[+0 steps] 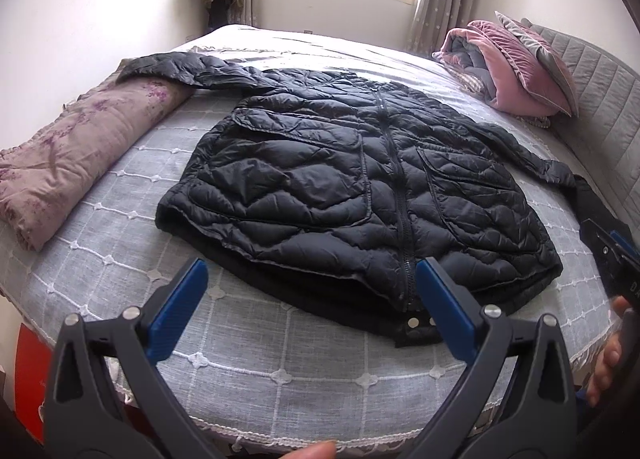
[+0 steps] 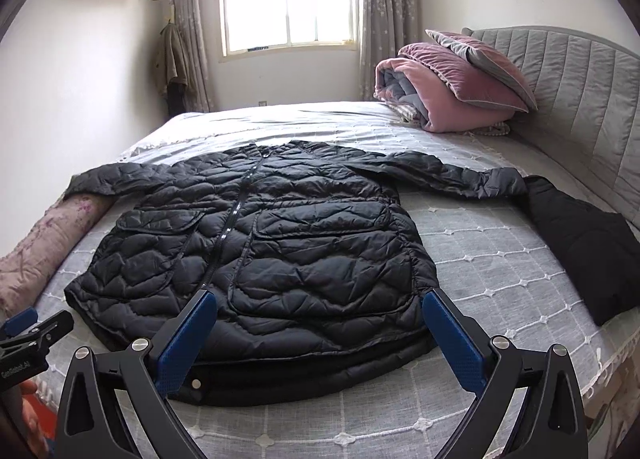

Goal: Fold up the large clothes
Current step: 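Move both tools toward the black puffer jacket's side edge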

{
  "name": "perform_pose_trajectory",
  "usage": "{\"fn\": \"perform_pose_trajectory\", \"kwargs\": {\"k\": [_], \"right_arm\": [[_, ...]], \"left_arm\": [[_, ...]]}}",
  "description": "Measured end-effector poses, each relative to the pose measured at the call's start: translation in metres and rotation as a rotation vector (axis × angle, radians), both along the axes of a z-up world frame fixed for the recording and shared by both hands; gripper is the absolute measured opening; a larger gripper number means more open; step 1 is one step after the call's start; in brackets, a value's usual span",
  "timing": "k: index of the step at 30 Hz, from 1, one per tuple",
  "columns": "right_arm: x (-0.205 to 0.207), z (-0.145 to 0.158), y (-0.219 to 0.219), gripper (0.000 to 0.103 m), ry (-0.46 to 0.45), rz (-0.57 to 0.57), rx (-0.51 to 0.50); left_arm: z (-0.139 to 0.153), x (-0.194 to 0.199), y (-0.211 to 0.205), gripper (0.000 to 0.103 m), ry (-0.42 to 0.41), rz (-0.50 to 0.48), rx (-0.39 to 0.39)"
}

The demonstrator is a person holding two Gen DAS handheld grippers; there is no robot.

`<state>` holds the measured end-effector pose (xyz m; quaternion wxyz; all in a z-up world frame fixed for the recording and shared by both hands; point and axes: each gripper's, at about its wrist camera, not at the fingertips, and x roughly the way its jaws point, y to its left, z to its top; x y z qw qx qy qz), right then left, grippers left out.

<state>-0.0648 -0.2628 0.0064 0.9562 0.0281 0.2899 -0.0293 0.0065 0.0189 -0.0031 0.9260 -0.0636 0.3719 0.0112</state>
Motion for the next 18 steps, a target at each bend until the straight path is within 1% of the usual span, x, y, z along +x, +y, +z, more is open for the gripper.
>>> {"fn": "perform_pose_trajectory", "kwargs": {"k": [4,18], "right_arm": [[0.002,-0.002,0.003,0.103,0.009,0.002,-0.021],[0.002,-0.001,-0.009,0.103,0.006,-0.037,0.001]], "left_arm": [[-0.001,0.001,0.004,0.103,0.006,0.006,-0.015],[-0.003,0.005,0.016,0.103,0.007,0.024,-0.038]]}}
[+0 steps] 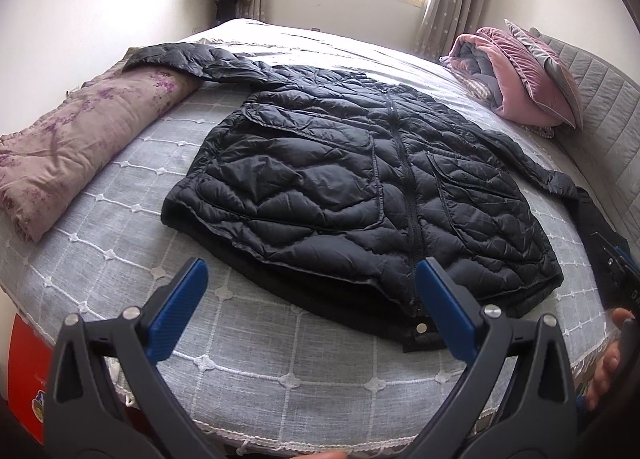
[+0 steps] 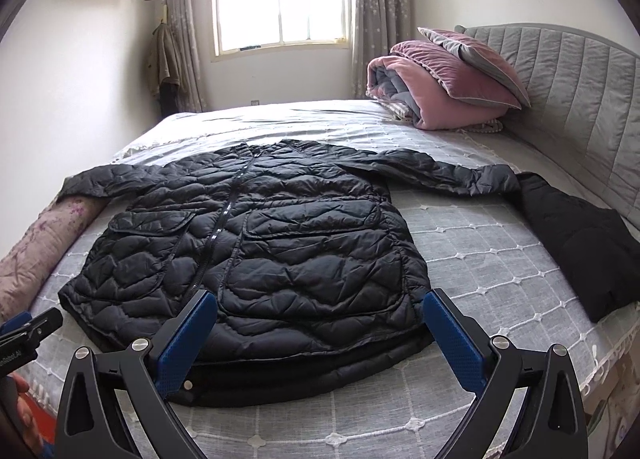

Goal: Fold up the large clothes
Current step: 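Move both tools toward the black puffer jacket's side edge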

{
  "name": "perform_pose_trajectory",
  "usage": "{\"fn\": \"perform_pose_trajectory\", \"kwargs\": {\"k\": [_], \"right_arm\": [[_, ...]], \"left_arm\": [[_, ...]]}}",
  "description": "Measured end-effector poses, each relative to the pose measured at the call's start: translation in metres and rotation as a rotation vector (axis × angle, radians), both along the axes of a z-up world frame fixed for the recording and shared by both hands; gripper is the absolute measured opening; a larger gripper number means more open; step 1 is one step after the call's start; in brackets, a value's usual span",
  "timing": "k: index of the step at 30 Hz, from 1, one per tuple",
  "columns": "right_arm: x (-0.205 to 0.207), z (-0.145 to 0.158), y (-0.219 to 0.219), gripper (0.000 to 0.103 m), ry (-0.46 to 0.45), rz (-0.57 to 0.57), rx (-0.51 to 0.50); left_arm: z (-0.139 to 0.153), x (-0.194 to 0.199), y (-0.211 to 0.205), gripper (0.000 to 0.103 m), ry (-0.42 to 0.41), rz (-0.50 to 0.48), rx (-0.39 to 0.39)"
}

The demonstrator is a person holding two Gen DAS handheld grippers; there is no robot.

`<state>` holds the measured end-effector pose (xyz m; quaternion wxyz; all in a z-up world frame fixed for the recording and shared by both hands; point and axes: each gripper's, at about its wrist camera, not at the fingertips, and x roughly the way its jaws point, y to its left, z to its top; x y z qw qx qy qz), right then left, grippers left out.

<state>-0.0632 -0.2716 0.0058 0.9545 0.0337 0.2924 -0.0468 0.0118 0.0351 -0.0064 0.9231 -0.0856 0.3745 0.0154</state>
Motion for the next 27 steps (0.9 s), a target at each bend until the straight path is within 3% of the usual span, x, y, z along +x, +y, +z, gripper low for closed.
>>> {"fn": "perform_pose_trajectory", "kwargs": {"k": [17,27], "right_arm": [[0.002,-0.004,-0.004,0.103,0.02,-0.015,-0.002],[0.015,-0.02,-0.021,0.103,0.097,-0.035,0.057]], "left_arm": [[-0.006,0.003,0.011,0.103,0.013,0.024,-0.002],[-0.018,0.011,0.037,0.103,0.046,0.072,-0.031]]}}
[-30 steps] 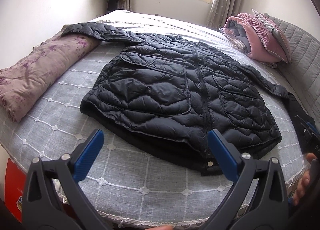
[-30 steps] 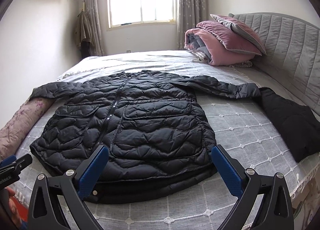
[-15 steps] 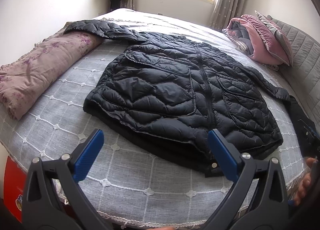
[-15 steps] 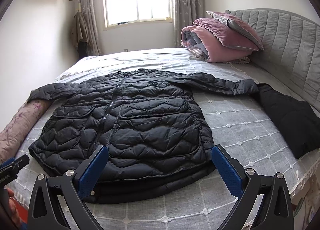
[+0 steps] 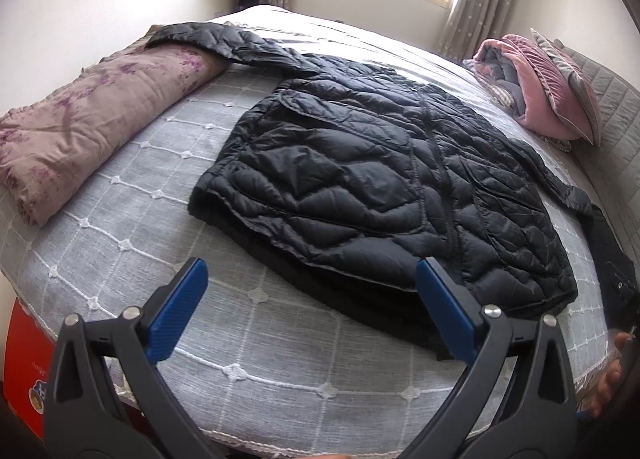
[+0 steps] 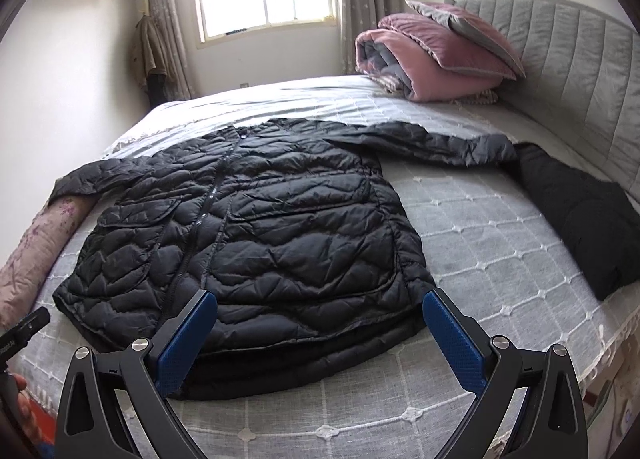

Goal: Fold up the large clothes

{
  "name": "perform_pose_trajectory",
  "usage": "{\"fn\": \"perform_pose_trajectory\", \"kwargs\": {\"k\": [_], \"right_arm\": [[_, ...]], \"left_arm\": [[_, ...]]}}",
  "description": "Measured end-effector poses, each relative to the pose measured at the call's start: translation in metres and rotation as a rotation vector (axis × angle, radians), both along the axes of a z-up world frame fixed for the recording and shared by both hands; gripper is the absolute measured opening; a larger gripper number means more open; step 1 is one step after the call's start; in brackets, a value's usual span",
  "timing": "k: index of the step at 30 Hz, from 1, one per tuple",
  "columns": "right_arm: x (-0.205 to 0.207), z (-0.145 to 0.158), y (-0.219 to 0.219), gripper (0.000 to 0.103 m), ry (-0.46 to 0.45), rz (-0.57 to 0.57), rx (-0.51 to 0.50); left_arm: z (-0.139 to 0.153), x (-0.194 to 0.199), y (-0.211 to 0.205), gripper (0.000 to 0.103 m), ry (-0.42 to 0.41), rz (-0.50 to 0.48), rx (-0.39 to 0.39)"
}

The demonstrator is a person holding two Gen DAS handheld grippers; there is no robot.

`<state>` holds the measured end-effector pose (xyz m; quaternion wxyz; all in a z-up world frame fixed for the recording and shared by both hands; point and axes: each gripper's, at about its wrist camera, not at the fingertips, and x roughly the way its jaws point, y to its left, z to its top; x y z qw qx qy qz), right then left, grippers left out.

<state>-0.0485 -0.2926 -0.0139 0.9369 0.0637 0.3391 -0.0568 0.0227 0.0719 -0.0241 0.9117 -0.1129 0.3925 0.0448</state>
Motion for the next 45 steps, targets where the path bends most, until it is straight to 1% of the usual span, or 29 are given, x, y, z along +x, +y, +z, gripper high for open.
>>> {"fn": "perform_pose_trajectory", "kwargs": {"k": [3,6,8,14,18,19,21,22,24,26,28,32,34,36,37,39,40,41,42,43,44,45], "right_arm": [[0.005,-0.005,-0.005,0.103,0.017,-0.009,0.014],[0.01,-0.011,-0.014,0.103,0.036,-0.027,0.04],[0.015,-0.016,-0.02,0.103,0.058,-0.041,0.061],[0.028,-0.034,-0.047,0.103,0.13,-0.102,0.148],[0.037,-0.051,-0.069,0.103,0.194,-0.144,0.235],[0.04,-0.055,-0.074,0.103,0.21,-0.151,0.258],[0.044,-0.066,-0.084,0.103,0.251,-0.164,0.315],[0.047,-0.074,-0.091,0.103,0.277,-0.169,0.363],[0.05,-0.084,-0.1,0.103,0.31,-0.178,0.44],[0.051,-0.091,-0.105,0.103,0.328,-0.192,0.486],[0.053,-0.096,-0.108,0.103,0.339,-0.205,0.506],[0.06,-0.099,-0.103,0.103,0.353,-0.209,0.489],[0.065,-0.104,-0.1,0.103,0.374,-0.212,0.476],[0.068,-0.106,-0.097,0.102,0.377,-0.216,0.451],[0.069,-0.105,-0.095,0.101,0.375,-0.215,0.44],[0.069,-0.104,-0.092,0.098,0.371,-0.213,0.41],[0.068,-0.104,-0.09,0.091,0.361,-0.209,0.401],[0.069,-0.103,-0.088,0.088,0.357,-0.2,0.386],[0.07,-0.103,-0.087,0.079,0.354,-0.195,0.375],[0.07,-0.102,-0.085,0.07,0.351,-0.192,0.359],[0.07,-0.102,-0.083,0.066,0.347,-0.191,0.347],[0.07,-0.101,-0.082,0.05,0.337,-0.186,0.34]], "left_arm": [[-0.004,0.003,0.005,0.103,0.008,-0.001,0.006],[-0.008,0.006,0.009,0.103,0.014,0.01,0.035],[-0.01,0.009,0.013,0.103,0.02,0.013,0.034],[-0.018,0.021,0.026,0.103,0.049,0.037,0.031],[-0.025,0.031,0.036,0.103,0.075,0.068,0.043],[-0.027,0.034,0.039,0.103,0.083,0.074,0.037],[-0.032,0.041,0.048,0.103,0.101,0.088,-0.005],[-0.034,0.044,0.05,0.103,0.108,0.096,-0.022],[-0.039,0.049,0.058,0.102,0.126,0.123,-0.054],[-0.042,0.053,0.063,0.1,0.131,0.148,-0.075],[-0.042,0.056,0.065,0.1,0.129,0.159,-0.077],[-0.048,0.068,0.064,0.1,0.148,0.162,-0.069],[-0.055,0.075,0.065,0.096,0.175,0.163,-0.091],[-0.063,0.08,0.067,0.087,0.202,0.165,-0.128],[-0.066,0.081,0.068,0.085,0.212,0.166,-0.141],[-0.071,0.082,0.068,0.074,0.225,0.163,-0.158],[-0.073,0.083,0.066,0.071,0.227,0.155,-0.164],[-0.074,0.083,0.065,0.062,0.227,0.149,-0.165],[-0.075,0.083,0.064,0.052,0.227,0.14,-0.167],[-0.076,0.083,0.061,0.045,0.227,0.131,-0.172],[-0.077,0.083,0.059,0.033,0.226,0.121,-0.174],[-0.077,0.082,0.059,0.022,0.222,0.115,-0.176]]}}
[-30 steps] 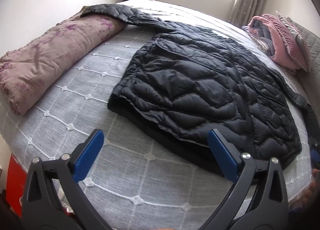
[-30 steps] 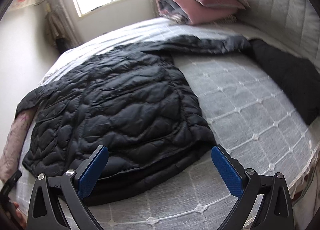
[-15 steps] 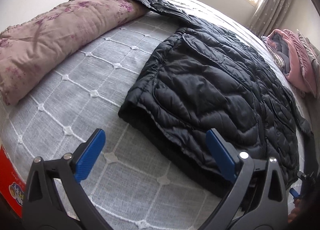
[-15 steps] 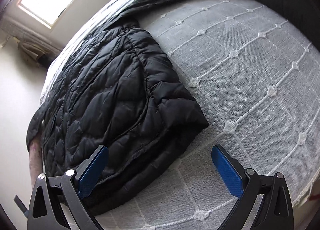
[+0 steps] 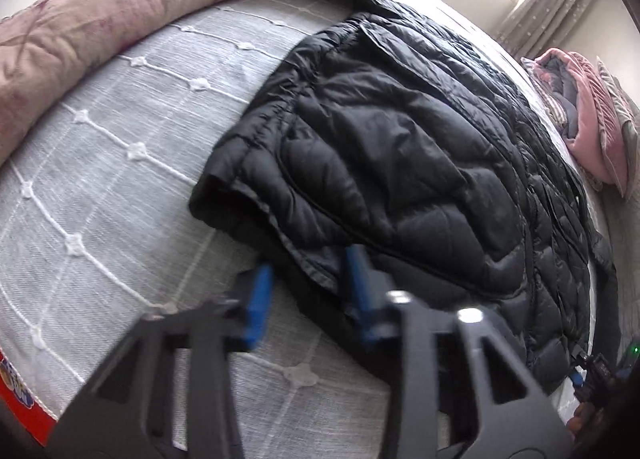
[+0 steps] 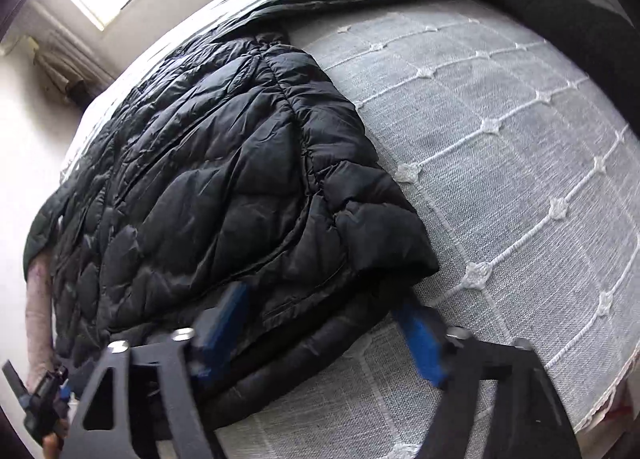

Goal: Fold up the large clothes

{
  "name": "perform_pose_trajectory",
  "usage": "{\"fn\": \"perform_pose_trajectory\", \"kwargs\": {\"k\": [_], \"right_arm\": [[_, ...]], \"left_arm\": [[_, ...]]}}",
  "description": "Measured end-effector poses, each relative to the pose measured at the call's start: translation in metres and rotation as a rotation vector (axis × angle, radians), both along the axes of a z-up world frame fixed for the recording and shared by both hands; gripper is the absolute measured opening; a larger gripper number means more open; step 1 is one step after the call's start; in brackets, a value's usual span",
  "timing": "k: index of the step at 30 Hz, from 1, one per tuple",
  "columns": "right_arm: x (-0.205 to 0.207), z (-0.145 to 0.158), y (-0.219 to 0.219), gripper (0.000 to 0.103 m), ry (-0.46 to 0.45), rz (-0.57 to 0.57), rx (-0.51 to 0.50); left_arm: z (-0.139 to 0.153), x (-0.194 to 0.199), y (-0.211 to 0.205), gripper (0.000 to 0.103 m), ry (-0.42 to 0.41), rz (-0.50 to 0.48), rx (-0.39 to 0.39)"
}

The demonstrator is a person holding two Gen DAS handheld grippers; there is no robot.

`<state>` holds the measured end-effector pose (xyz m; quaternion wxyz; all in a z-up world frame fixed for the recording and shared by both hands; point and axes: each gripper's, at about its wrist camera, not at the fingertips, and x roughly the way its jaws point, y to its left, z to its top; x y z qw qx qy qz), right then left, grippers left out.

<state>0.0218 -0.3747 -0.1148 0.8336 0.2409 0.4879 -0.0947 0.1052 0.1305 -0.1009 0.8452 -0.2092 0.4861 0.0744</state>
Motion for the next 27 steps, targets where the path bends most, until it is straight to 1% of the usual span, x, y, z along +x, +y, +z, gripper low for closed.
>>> {"fn": "perform_pose_trajectory", "kwargs": {"k": [1,2,3,4,6,9,12,15,18,22,27], "right_arm": [[-0.001,0.001,0.0,0.027,-0.012,0.005,0.005],[-0.001,0.002,-0.001,0.018,-0.021,0.008,0.015],[-0.002,0.003,-0.002,0.012,-0.035,0.009,0.023],[-0.004,0.006,-0.002,0.009,-0.05,0.009,0.016],[-0.008,0.013,-0.002,0.007,-0.08,0.006,-0.018],[-0.014,0.027,-0.003,0.006,-0.125,-0.005,-0.085],[-0.019,0.036,-0.005,0.005,-0.15,-0.024,-0.126],[-0.023,0.043,-0.007,0.005,-0.162,-0.042,-0.13],[-0.029,0.05,-0.004,0.005,-0.18,-0.036,-0.142],[-0.028,0.055,0.002,0.005,-0.173,0.0,-0.183],[-0.033,0.061,-0.004,0.005,-0.187,0.029,-0.171]], "left_arm": [[0.0,0.0,-0.001,0.018,-0.006,-0.007,-0.006],[0.001,-0.002,0.0,0.011,-0.014,-0.011,-0.014],[0.003,-0.004,0.0,0.009,-0.025,-0.011,-0.02],[0.004,-0.005,0.001,0.008,-0.033,-0.013,-0.022],[0.009,-0.011,0.002,0.006,-0.054,-0.015,-0.034],[0.017,-0.023,0.002,0.005,-0.081,-0.025,-0.072],[0.025,-0.035,-0.004,0.005,-0.096,-0.045,-0.068],[0.03,-0.049,-0.01,0.004,-0.104,-0.068,-0.076],[0.038,-0.065,-0.009,0.004,-0.119,-0.095,-0.072],[0.045,-0.069,-0.009,0.004,-0.125,-0.121,-0.048],[0.05,-0.069,-0.016,0.004,-0.126,-0.145,-0.019]]}}
